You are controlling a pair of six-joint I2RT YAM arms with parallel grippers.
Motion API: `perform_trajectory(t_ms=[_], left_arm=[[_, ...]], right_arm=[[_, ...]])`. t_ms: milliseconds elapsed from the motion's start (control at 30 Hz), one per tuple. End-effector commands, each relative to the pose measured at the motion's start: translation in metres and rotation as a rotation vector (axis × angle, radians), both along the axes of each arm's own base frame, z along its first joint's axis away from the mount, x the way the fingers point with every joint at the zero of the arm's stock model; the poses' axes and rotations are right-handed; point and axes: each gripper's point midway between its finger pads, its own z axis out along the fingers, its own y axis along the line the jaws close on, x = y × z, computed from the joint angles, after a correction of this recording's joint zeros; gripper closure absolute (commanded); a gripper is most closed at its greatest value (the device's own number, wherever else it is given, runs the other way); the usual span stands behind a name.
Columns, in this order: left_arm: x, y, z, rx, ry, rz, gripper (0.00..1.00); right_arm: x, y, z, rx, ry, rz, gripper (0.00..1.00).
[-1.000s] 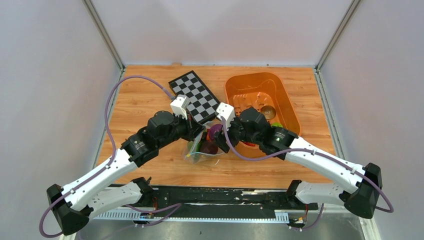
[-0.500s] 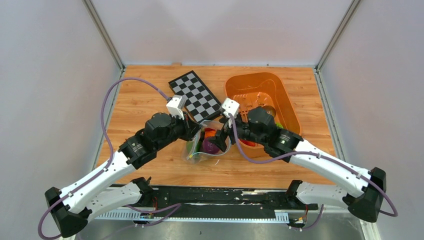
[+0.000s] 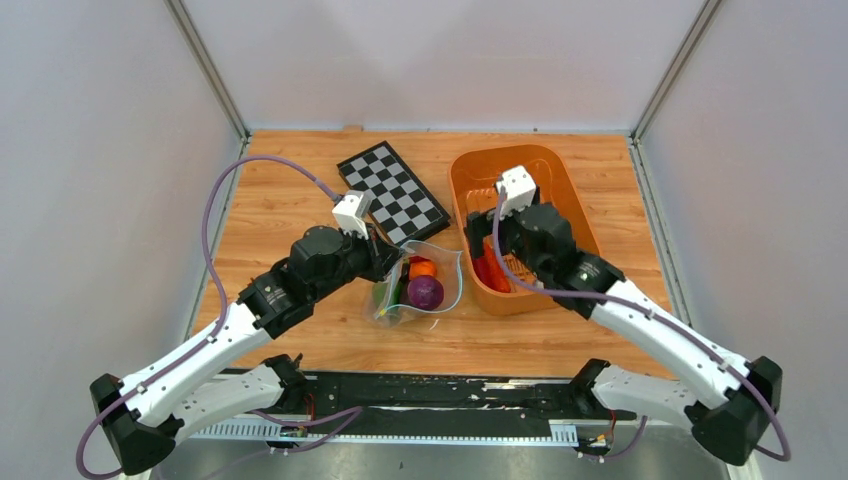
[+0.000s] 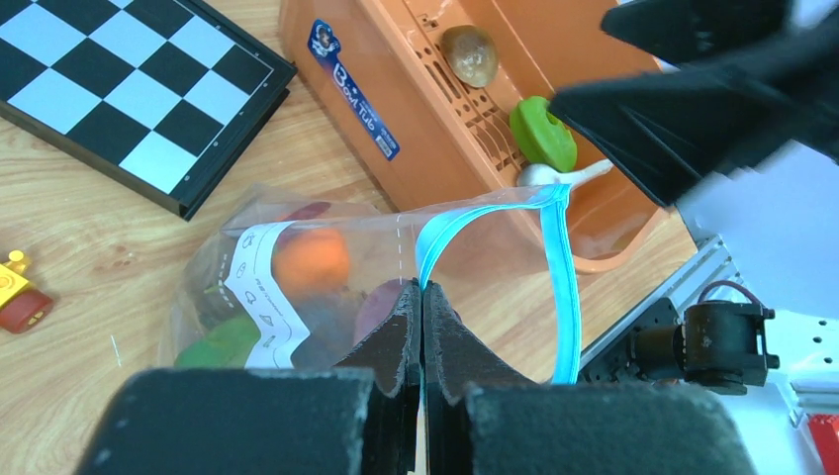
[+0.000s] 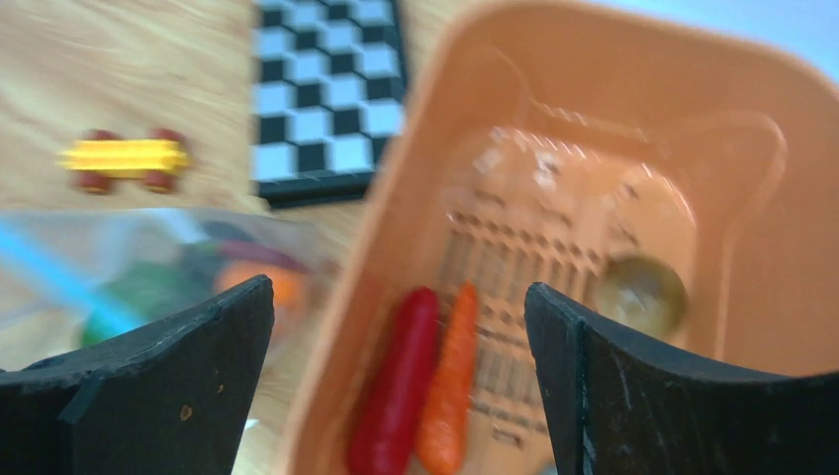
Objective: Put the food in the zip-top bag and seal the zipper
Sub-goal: Pick up the fake fruit from the bin.
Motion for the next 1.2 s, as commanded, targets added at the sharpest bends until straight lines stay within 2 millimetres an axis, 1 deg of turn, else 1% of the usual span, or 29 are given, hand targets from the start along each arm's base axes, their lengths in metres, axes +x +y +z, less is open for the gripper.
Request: perform_trajectory(t_ms=[0,67,133,200,367,433,600,733,800,833,900,967,1067,1133,1167], left_arm=[[0.002,0.002,0.015,-0.045,-0.041,0.017,1.00],[0.001,0.006,0.015,-0.039,-0.044,0.024,1.00],[0.000,0.009,0.015,-0.033,-0.046,0.029,1.00],[-0.001,0.012,0.014,-0.032,-0.047,0.037,1.00],[-0.001,0.015,0.012,-0.033,-0.050,0.051,1.00],[0.000,0.015,0.013,-0.031,-0.051,0.051,1.00],[0.001,0.013,0.011,-0.024,-0.048,0.050,1.00],[0.001,0.013,0.009,-0.020,-0.047,0.050,1.00],[0.002,0.014,0.010,-0.020,-0.048,0.052,1.00],[0.002,0.014,0.009,-0.020,-0.048,0.054,1.00],[0.003,0.014,0.009,-0.020,-0.051,0.058,1.00],[0.003,0.013,0.009,-0.018,-0.051,0.054,1.00],[0.003,0.012,0.007,-0.004,-0.045,0.048,1.00],[0.004,0.013,0.005,0.000,-0.043,0.052,1.00],[0.003,0.014,0.005,0.000,-0.045,0.054,1.00]], right_arm=[[0.030,-0.057,-0.041,-0.038,0.213,-0.286,0.03],[0.036,-0.069,-0.058,-0.056,0.279,-0.324,0.02],[0.041,-0.082,-0.072,-0.074,0.329,-0.373,0.02],[0.047,-0.095,-0.084,-0.086,0.377,-0.430,0.01],[0.052,-0.121,-0.113,-0.131,0.484,-0.534,0.01],[0.053,-0.126,-0.124,-0.137,0.510,-0.559,0.01],[0.065,-0.141,-0.145,-0.151,0.548,-0.632,0.01],[0.075,-0.145,-0.159,-0.201,0.573,-0.648,0.06],[0.081,-0.157,-0.167,-0.268,0.579,-0.718,0.09],[0.084,-0.163,-0.172,-0.305,0.587,-0.757,0.09],[0.092,-0.163,-0.184,-0.366,0.607,-0.742,0.08],[0.102,-0.162,-0.194,-0.384,0.615,-0.754,0.08],[0.120,-0.145,-0.203,-0.327,0.613,-0.697,0.08],[0.128,-0.132,-0.207,-0.273,0.615,-0.633,0.11],[0.132,-0.122,-0.207,-0.240,0.609,-0.579,0.13]])
